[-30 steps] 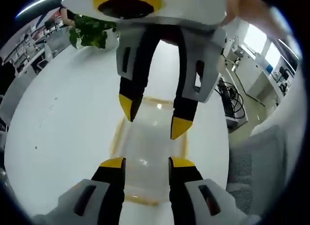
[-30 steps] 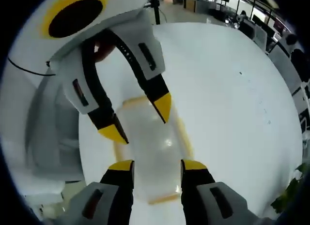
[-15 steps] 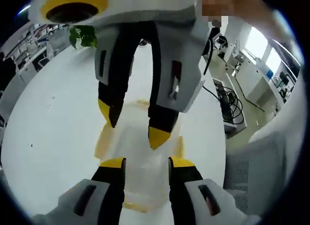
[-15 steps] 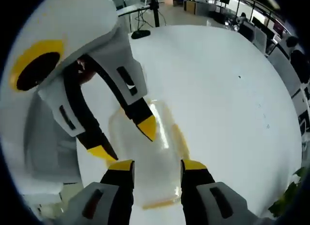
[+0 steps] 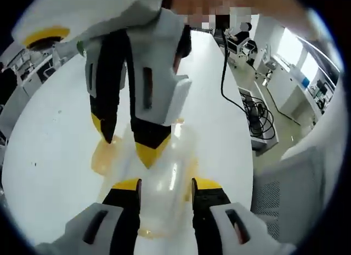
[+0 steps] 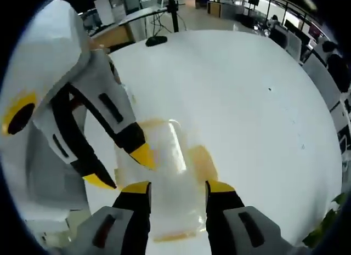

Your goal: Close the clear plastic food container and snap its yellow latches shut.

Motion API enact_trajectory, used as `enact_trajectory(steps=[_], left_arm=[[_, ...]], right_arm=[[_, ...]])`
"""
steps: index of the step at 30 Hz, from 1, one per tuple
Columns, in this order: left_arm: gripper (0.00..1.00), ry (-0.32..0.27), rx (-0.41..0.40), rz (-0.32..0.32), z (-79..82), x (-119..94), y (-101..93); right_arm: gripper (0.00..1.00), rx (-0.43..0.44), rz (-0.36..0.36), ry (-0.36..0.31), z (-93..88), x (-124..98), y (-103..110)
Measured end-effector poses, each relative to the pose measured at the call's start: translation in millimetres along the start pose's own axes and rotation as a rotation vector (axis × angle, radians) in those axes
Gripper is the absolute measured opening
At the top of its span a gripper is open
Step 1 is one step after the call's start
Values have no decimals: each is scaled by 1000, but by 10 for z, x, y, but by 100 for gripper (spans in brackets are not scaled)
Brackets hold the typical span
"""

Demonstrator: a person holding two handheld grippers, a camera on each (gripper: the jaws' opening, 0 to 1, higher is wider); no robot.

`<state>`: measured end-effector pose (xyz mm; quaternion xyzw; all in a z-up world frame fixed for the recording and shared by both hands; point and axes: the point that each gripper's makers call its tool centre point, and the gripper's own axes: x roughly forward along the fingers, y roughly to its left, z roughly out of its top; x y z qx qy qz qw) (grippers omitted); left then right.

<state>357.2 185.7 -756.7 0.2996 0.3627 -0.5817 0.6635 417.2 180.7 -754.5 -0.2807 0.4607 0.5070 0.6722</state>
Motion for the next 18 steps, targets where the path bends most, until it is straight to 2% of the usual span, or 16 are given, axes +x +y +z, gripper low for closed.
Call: enact_trajectory(steps=[11, 18], left_arm=[[40, -10, 41, 39, -17, 15, -39], [42, -7, 105, 77, -33, 43, -51]], right_arm=[[42, 4, 11, -21, 51, 60, -78], [42, -8, 32, 0, 36, 123, -60]])
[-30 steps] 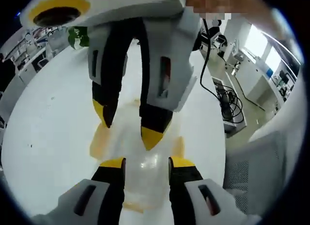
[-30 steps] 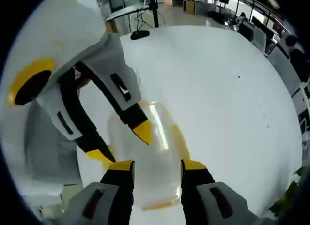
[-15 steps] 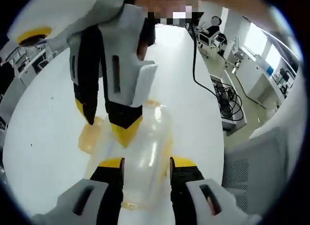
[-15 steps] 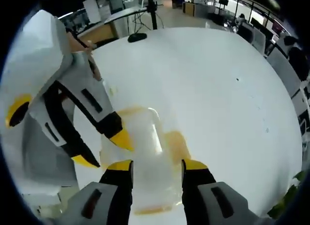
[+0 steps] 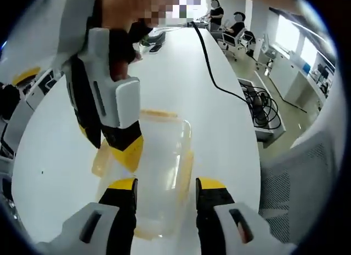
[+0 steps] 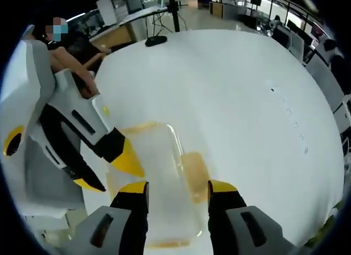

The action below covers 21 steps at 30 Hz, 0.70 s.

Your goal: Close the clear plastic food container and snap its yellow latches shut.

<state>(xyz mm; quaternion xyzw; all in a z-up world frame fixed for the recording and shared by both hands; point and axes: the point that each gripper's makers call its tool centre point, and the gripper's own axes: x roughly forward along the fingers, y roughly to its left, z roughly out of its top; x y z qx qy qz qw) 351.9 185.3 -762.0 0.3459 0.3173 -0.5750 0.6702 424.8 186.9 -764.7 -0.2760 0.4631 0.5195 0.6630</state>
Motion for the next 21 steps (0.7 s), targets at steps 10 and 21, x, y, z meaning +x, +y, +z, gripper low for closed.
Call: enact_trajectory(steps=[10, 21], left_arm=[[44, -2, 53, 56, -3, 39, -29], [40, -9, 88, 107, -17, 53, -5]], right_arm=[[40, 11, 50, 11, -25, 49, 2], [36, 15, 111, 22, -32, 73, 57]])
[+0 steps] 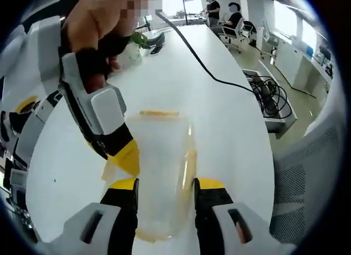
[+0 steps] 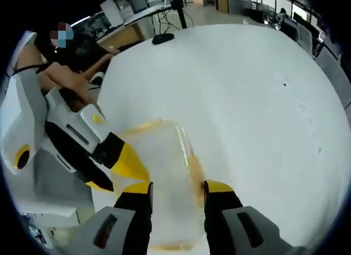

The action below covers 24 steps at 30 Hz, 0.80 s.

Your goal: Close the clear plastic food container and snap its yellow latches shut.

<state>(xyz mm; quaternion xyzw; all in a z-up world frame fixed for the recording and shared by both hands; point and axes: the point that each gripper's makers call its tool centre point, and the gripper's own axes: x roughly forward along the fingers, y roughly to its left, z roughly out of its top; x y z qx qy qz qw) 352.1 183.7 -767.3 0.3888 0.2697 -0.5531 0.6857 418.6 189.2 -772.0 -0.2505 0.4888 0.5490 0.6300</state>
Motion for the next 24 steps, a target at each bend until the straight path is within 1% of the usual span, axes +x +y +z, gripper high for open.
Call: enact_trajectory(steps=[4, 6, 7, 8, 10, 14, 15, 19, 20, 21, 24], left_arm=[[40, 2, 10, 7, -3, 0, -2], [40, 6, 28, 21, -13, 7, -13], [40, 9, 57, 32, -24, 8, -13], [40, 8, 67, 37, -31, 11, -17], [41, -4, 55, 49, -36, 9, -12], [41, 0, 96, 92, -50, 22, -17], [41, 0, 81, 97, -45, 24, -21], [41, 18, 77, 121, -44, 43, -13], [41, 27, 102, 138, -34, 80, -14], [41, 38, 93, 146, -45, 104, -18], [39, 43, 89, 158, -58, 92, -7]], right_arm=[[36, -1, 8, 4, 3, 2, 11], [36, 2, 13, 8, 5, 8, 11], [36, 1, 13, 11, 5, 11, 10], [36, 0, 13, 13, 5, 13, 8], [35, 5, 11, 13, 8, 11, 16], [35, 9, 2, 8, 13, 12, 13], [35, 8, 2, 6, 14, 12, 12], [35, 7, -2, 8, 20, 19, 5], [35, 0, -7, 18, 24, 20, 6], [34, 3, -11, 24, 27, 23, 7], [34, -17, -19, 51, 32, 31, 5]])
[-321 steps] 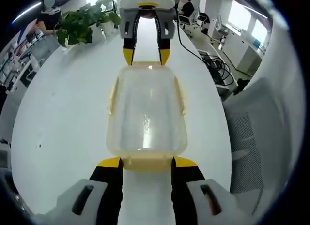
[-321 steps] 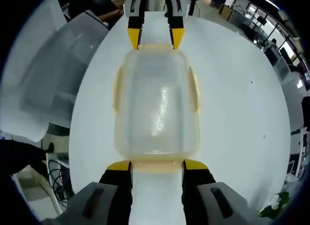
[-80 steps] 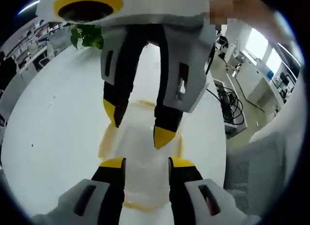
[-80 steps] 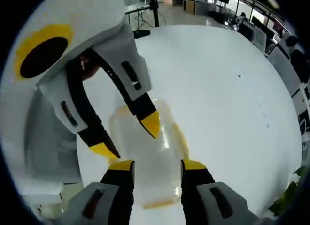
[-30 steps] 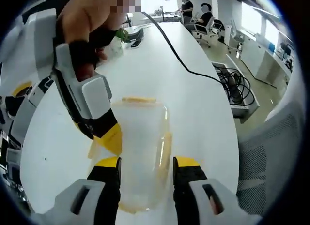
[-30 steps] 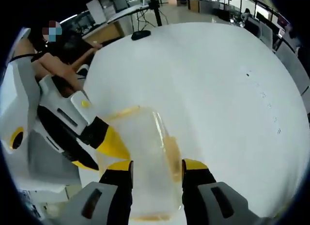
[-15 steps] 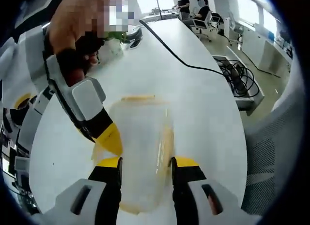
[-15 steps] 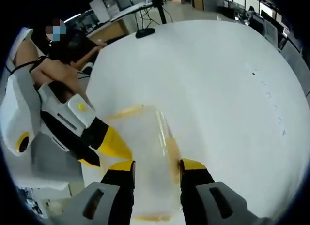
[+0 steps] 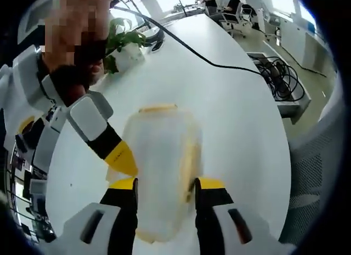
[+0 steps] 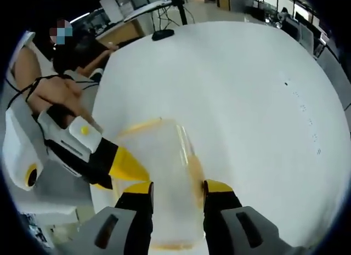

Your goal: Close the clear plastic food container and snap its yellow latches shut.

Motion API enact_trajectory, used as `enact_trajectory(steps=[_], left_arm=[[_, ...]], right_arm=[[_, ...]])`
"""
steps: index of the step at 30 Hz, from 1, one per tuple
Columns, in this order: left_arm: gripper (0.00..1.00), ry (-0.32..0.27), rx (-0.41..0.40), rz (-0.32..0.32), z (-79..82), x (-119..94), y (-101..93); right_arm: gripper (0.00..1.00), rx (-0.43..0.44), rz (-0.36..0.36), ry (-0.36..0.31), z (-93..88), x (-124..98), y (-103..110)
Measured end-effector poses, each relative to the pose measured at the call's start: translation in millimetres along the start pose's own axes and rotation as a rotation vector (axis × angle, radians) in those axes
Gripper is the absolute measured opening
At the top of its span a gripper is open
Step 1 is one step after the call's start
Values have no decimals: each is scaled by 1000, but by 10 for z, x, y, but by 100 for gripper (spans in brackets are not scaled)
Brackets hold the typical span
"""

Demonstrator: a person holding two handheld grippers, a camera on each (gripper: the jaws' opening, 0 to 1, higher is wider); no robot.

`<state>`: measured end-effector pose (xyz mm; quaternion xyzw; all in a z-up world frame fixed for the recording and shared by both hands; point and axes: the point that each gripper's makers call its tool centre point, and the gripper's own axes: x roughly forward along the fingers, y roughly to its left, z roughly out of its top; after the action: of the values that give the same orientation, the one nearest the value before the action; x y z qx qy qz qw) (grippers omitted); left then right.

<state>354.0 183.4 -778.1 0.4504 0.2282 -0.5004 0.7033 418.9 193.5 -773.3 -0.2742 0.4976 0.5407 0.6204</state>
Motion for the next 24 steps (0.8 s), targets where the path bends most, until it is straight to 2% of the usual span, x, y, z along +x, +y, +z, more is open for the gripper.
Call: enact_trajectory(steps=[3, 4, 5, 7, 13, 16, 19, 24], left_arm=[[34, 27, -1, 18, -14, 5, 22], [34, 81, -38, -15, -143, -107, 12], [34, 39, -14, -6, -81, -161, 92], [34, 31, -26, -5, -35, -76, 88], [34, 28, -7, 0, -5, -24, 36], [35, 9, 5, 6, -12, -38, 35], [36, 3, 5, 10, -7, -41, 35], [37, -11, 1, -13, -2, -56, 41]], right_arm=[[32, 8, -1, 8, -10, 3, -9], [31, 6, 3, 15, -19, -1, -6], [31, 7, 13, 19, -15, 0, -7], [30, 16, 43, 29, -34, 33, -19], [30, 11, 38, 54, -19, 30, -7], [31, -11, 19, 57, -16, 25, 19], [32, 16, 32, 18, -19, 8, 8], [32, 12, 27, 4, -14, 2, 18]])
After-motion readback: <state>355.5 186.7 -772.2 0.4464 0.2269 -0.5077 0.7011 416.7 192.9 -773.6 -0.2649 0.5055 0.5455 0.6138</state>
